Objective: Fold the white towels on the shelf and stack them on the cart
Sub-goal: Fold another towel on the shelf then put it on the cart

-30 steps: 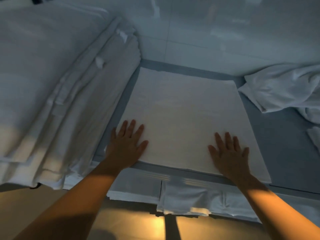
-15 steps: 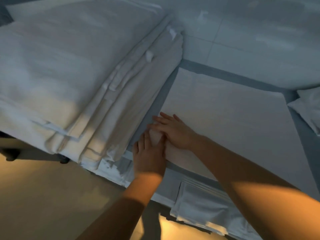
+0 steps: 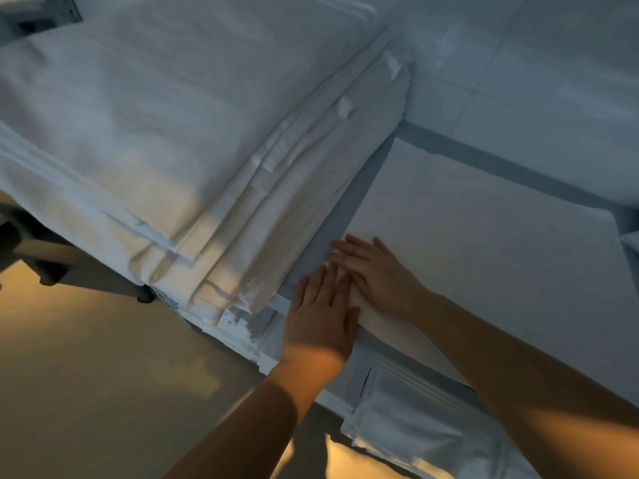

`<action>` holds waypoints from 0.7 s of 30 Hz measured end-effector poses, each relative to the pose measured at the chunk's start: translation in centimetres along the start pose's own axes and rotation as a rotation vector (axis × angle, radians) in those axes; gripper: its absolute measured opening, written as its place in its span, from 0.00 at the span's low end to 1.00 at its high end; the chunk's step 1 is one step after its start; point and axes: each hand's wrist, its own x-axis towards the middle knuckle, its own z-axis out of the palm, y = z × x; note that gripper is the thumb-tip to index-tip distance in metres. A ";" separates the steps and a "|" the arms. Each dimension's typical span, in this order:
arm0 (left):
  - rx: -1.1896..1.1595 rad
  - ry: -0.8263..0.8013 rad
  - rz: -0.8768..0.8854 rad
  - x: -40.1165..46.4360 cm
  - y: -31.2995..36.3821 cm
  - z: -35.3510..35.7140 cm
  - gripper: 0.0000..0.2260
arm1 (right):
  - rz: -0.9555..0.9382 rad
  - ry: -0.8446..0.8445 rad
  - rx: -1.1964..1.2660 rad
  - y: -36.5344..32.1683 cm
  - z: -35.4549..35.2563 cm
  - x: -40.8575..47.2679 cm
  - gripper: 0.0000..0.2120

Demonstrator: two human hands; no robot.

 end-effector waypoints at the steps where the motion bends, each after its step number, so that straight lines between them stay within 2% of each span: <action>1: 0.005 -0.004 0.003 -0.3 -0.2 0.3 0.28 | 0.034 -0.032 -0.070 0.4 0.5 -0.4 0.21; 5: 0.030 0.012 0.024 -1.0 -0.3 0.5 0.34 | 0.218 -0.038 -0.237 1.6 1.0 -2.2 0.25; 12: 0.099 -0.045 0.027 -1.1 -0.6 0.4 0.33 | 0.438 -0.033 -0.245 2.7 0.4 -6.6 0.27; 16: 0.100 -0.044 -0.001 -1.0 0.0 -0.3 0.33 | 0.501 -0.048 -0.201 2.7 -0.7 -13.5 0.27; 21: 0.082 -0.136 0.268 -0.3 1.9 -0.2 0.32 | 0.840 0.008 -0.161 3.0 -2.1 -25.1 0.29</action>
